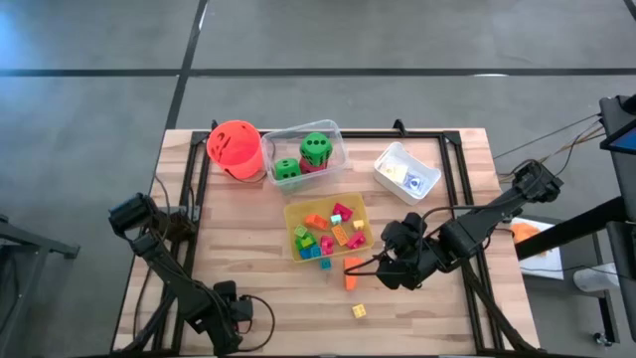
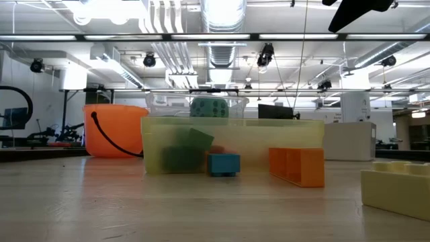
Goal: Pick & Place Toys
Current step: Put the red game piece into the yellow bin
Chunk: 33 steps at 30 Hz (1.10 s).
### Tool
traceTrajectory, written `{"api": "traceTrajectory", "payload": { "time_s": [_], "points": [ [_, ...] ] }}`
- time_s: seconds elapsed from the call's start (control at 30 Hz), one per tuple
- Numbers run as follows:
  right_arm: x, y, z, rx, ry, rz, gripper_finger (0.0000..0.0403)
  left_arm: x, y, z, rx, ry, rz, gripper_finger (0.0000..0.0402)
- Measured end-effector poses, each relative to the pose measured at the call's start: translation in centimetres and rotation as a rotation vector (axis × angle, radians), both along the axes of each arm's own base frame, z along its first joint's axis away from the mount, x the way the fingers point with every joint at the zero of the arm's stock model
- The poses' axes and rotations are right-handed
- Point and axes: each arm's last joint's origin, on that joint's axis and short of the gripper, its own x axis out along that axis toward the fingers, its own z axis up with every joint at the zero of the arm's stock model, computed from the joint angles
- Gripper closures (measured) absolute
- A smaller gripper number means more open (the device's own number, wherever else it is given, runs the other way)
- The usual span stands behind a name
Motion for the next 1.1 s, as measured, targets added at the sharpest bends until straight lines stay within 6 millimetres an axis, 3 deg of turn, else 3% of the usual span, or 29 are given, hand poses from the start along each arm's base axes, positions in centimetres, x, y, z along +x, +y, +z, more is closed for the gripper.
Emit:
{"api": "traceTrajectory", "payload": {
  "time_s": [0.27, 0.63, 0.97, 1.1],
  "points": [
    [0.0, 0.0, 0.0, -0.006, 0.0, 0.005, 0.0106, -0.1, -0.1, 0.0, -0.02, 0.035, -0.035, 0.0145],
    [0.0, 0.0, 0.0, -0.001, -0.001, -0.001, 0.0106, -0.1, 0.0, 0.0, -0.022, 0.04, 0.002, 0.0278],
    [0.0, 0.0, 0.0, 0.0, -0.004, 0.0, 0.0106, 0.2, -0.2, 0.5, -0.079, 0.041, 0.214, 0.0281],
    [0.0, 0.0, 0.0, -0.005, -0.006, 0.001, 0.0106, 0.6, -0.3, 1.6, -0.131, -0.044, 0.332, 0.0281]
  ]
}}
